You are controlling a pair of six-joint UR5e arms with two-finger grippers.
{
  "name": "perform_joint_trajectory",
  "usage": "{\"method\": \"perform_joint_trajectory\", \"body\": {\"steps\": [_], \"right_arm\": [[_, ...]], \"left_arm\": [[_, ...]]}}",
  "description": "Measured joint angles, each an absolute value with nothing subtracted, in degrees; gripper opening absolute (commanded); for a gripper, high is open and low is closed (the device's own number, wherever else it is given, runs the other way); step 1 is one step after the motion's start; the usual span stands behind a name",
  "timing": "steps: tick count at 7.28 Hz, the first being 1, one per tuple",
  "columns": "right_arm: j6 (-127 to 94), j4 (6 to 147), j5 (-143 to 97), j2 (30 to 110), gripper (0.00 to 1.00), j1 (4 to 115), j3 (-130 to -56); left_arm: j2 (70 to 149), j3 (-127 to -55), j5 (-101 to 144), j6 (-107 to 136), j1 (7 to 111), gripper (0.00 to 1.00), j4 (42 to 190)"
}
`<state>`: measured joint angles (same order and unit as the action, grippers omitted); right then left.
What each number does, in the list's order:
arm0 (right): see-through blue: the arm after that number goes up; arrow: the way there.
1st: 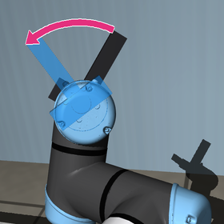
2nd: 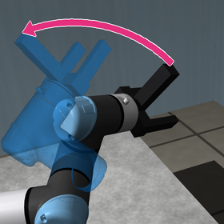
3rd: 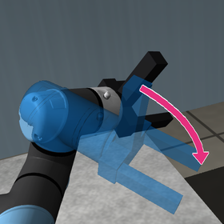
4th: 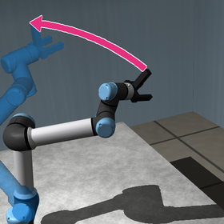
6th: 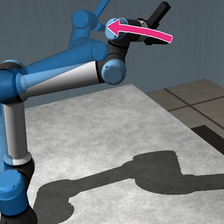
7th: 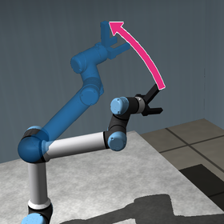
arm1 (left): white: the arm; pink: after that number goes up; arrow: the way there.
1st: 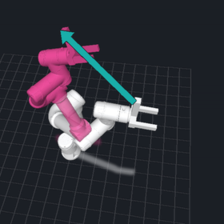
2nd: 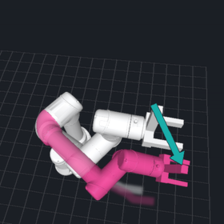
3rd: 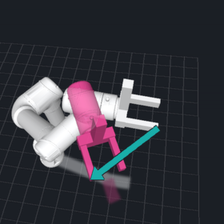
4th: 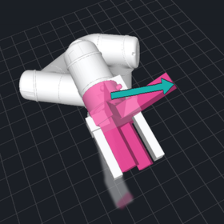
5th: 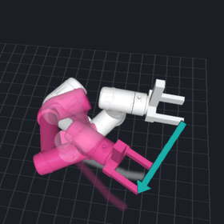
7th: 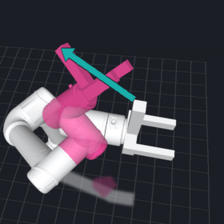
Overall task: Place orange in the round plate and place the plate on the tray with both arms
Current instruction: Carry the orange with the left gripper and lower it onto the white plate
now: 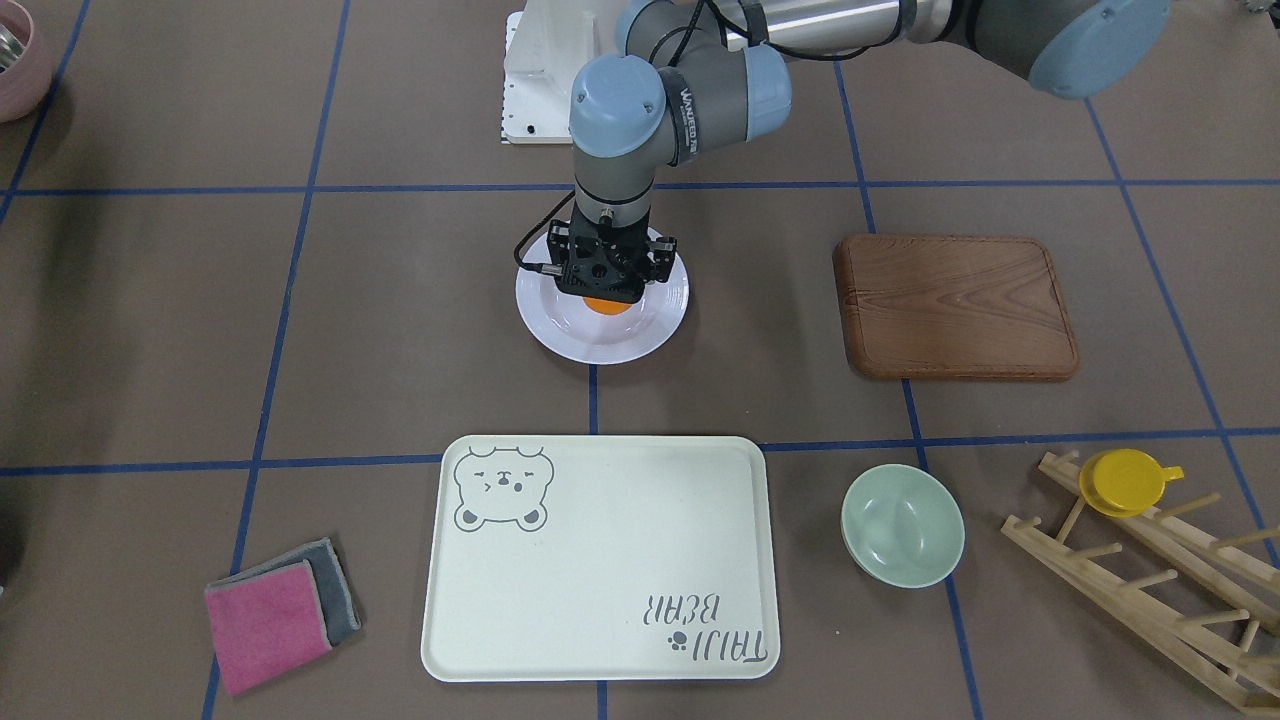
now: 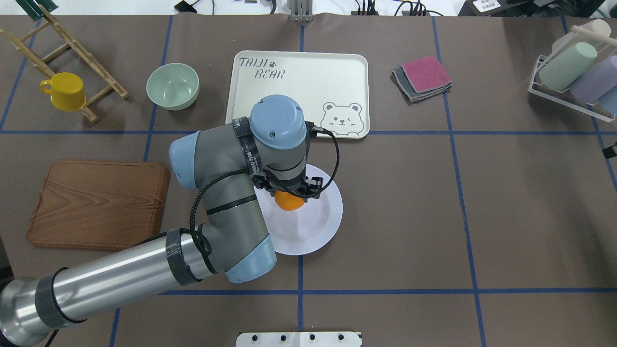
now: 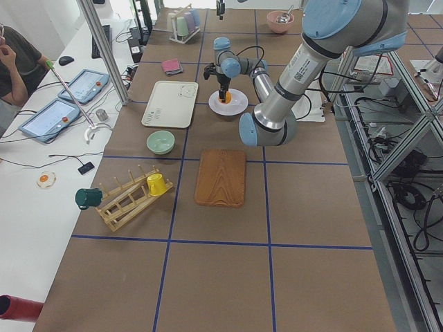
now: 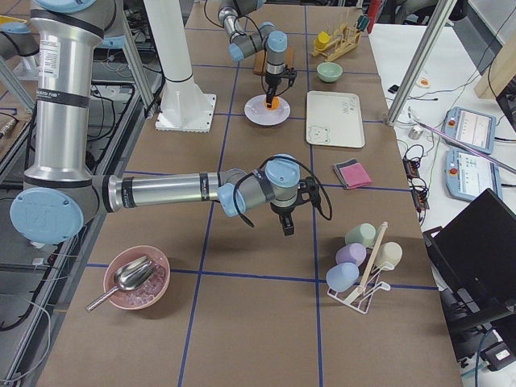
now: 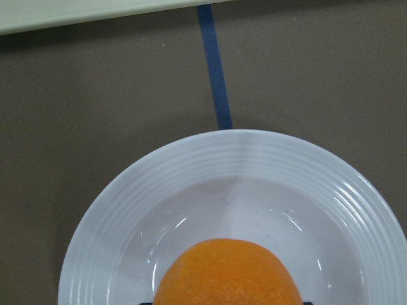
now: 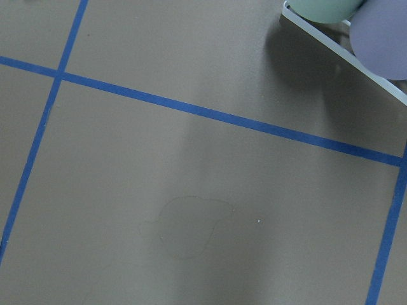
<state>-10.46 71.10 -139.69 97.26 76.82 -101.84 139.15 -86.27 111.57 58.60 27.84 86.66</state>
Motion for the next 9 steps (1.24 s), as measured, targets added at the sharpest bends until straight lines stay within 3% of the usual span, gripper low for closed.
{"method": "perform_joint_trajectory", "body": {"steps": [8, 9], "right_arm": [[-10.2, 71.1, -142.4, 97.65, 1.0, 76.8, -101.36], [-10.2, 71.1, -142.8, 97.63, 1.0, 76.77, -101.32]], "left_arm": [[139.51, -84.78, 111.53, 58.36, 26.26, 0.0, 88.0], [139.54, -84.49, 111.53, 58.34, 26.23, 0.33, 88.36]]}}
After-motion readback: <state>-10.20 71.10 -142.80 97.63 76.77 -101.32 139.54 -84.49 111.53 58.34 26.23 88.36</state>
